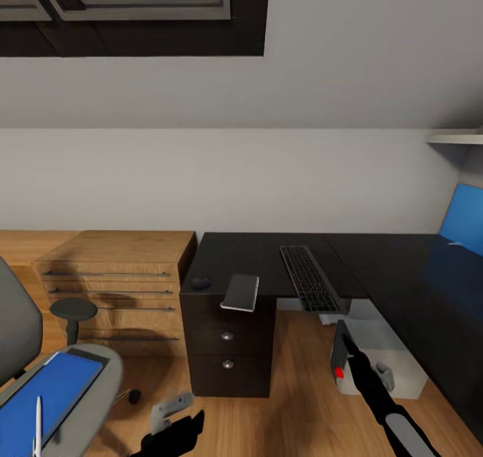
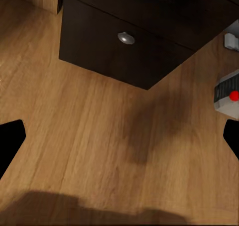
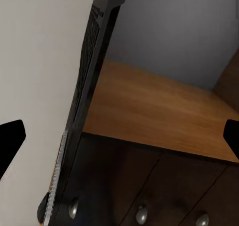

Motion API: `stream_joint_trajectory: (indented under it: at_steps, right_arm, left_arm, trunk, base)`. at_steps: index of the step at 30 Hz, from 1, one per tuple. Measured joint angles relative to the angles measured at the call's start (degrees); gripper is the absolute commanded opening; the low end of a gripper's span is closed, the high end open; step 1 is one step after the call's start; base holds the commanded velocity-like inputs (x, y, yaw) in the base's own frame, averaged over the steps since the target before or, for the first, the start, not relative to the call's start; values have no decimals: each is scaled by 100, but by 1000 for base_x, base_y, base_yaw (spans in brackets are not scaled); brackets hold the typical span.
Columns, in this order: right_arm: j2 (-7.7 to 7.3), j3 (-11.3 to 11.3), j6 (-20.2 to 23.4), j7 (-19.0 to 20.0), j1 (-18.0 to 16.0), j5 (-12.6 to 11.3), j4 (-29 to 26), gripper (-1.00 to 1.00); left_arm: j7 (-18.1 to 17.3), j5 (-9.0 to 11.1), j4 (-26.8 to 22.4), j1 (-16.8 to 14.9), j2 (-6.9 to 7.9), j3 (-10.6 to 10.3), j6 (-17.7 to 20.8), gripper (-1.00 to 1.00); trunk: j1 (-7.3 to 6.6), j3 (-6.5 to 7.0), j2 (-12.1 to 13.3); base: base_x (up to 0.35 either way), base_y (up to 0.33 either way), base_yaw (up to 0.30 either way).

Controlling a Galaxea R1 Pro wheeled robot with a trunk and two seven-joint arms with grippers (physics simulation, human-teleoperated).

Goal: In the bedroom, organize the workspace by keeping the computer under the desk, ensuring the monitor is on the desk, placing the keyboard on the desk next to the monitor, placing the mouse on the desk next to the keyboard, moving the folder from the swivel chair onto the desk next to the mouse, stacking the notebook on top of the folder with the pen on top of the notebook, and positioning the swivel chair next to the desk.

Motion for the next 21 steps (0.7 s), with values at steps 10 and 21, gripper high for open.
stream_joint_trajectory:
  at_steps: [10,21]
  right_arm:
    - [72,8,-10,-22,-15,-235,3,100]
    - [141,17,-5,-35,-17,-224,8,100]
  left_arm:
    - [-11,0,-24,198,4,-19,-168,100]
    - [-23,-9,-18,212,17,32,-194,100]
  trunk:
    - [23,-18,-42]
    - [22,-18,-42]
  base:
    - [0,0,0]
    - [111,0,0]
